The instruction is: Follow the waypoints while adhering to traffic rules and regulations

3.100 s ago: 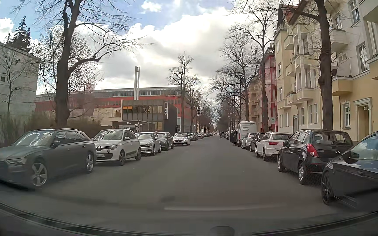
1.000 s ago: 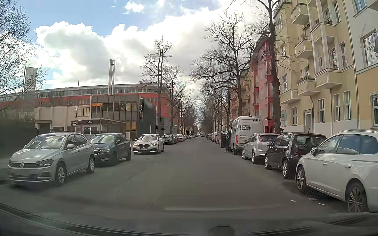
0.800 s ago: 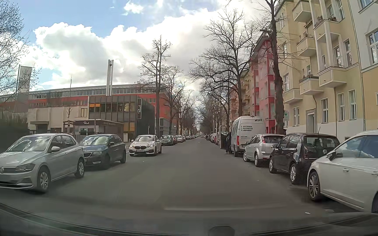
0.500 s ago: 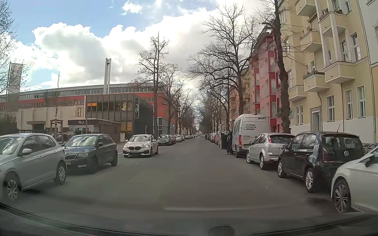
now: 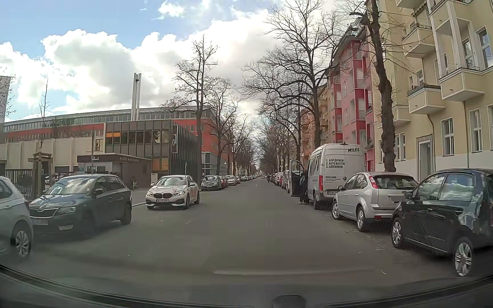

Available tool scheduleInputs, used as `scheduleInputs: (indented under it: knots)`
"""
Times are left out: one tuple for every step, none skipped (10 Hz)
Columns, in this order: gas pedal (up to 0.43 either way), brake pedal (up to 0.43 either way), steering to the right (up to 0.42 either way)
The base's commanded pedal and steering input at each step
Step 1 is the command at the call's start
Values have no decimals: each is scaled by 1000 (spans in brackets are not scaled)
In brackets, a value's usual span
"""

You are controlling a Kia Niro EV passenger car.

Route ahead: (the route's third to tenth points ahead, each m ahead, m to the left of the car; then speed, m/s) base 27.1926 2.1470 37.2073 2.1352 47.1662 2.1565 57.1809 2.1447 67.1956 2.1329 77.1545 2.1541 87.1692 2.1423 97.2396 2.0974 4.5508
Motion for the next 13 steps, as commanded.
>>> scheduleInputs:
  knots:
    - [79,30,-8]
    - [79,30,-7]
    - [79,30,-8]
    - [79,30,-10]
    - [79,30,-11]
    - [79,30,-13]
    - [79,30,-15]
    - [79,30,-20]
    - [79,30,-21]
    - [79,30,-21]
    - [79,30,-20]
    - [79,30,-20]
    - [59,30,-19]
